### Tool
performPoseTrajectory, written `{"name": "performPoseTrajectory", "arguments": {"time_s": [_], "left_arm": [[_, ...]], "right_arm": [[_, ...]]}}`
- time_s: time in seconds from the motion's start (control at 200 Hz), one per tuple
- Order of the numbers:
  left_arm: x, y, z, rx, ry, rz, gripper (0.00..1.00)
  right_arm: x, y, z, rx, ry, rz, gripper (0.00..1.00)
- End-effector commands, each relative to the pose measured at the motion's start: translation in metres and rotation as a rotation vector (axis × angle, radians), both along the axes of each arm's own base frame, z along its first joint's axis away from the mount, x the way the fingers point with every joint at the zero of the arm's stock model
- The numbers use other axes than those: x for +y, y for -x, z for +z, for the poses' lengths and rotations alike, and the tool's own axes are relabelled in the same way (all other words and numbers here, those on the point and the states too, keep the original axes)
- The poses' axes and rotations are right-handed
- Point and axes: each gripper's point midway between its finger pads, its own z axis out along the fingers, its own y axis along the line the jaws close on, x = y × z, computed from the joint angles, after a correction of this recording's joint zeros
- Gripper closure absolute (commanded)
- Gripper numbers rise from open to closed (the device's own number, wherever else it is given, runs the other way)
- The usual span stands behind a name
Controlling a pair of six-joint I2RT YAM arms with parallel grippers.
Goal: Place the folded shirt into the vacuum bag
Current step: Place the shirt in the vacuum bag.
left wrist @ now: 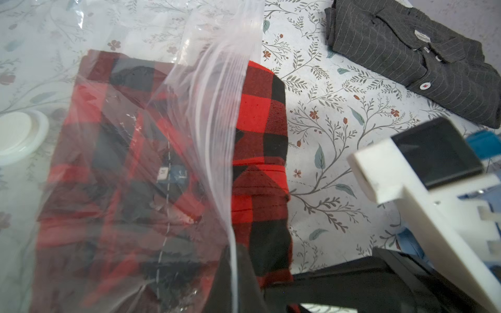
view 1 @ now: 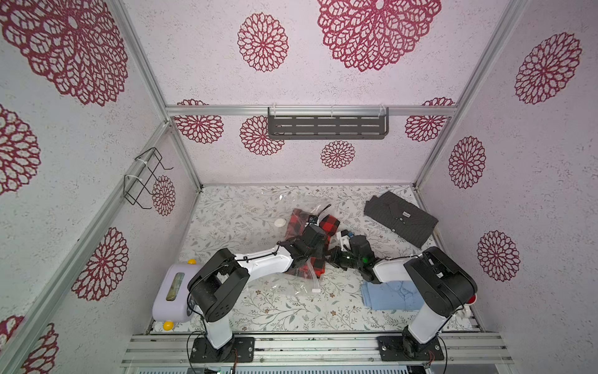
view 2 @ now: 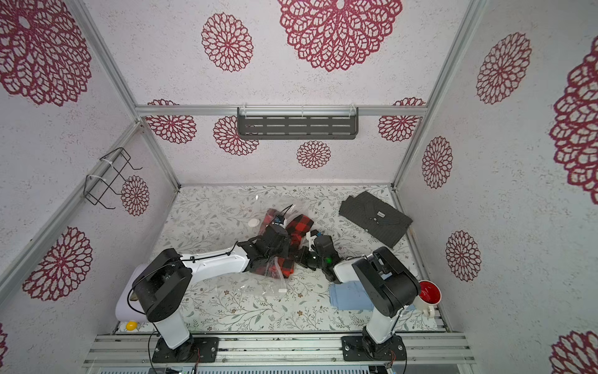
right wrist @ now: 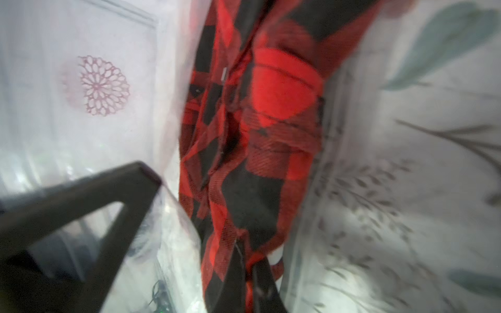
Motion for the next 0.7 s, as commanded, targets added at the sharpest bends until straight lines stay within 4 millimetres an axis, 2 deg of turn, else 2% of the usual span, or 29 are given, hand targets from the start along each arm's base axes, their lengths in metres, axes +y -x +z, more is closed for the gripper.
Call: {"name": "performPoseTrajectory", "arguments": {"time_s": [0.0, 0.165, 0.225, 0.355, 0.48, 0.585, 0.695], "left_arm": [[-0.012, 0.005, 0.029, -0.039, 0.099, -0.03, 1.0], [-0.012, 0.008, 0.038, -0.047, 0.127, -0.036, 1.0], [-0.01, 0.008, 0.04, -0.054, 0.127, -0.032, 1.0], [-0.004, 0.007, 0.042, -0.072, 0.106, -0.019, 1.0], [-0.004, 0.008, 0.044, -0.076, 0.111, -0.02, 1.0], [-0.005, 0.008, 0.043, -0.074, 0.111, -0.022, 1.0], [-0.006, 0.008, 0.043, -0.071, 0.116, -0.027, 1.0]], "right_arm": [[0.024, -0.015, 0.033, -0.073, -0.085, 0.014, 0.99], [0.036, -0.011, 0.011, -0.039, -0.064, 0.037, 0.99], [0.034, -0.009, 0.007, -0.035, -0.051, 0.034, 0.93], [0.002, -0.005, 0.008, -0.066, 0.028, -0.041, 0.63], [-0.035, -0.006, 0.02, -0.089, 0.033, -0.119, 0.44], [-0.058, -0.016, 0.027, -0.105, 0.041, -0.169, 0.36], [-0.064, -0.033, 0.034, -0.126, 0.057, -0.19, 0.34]]}}
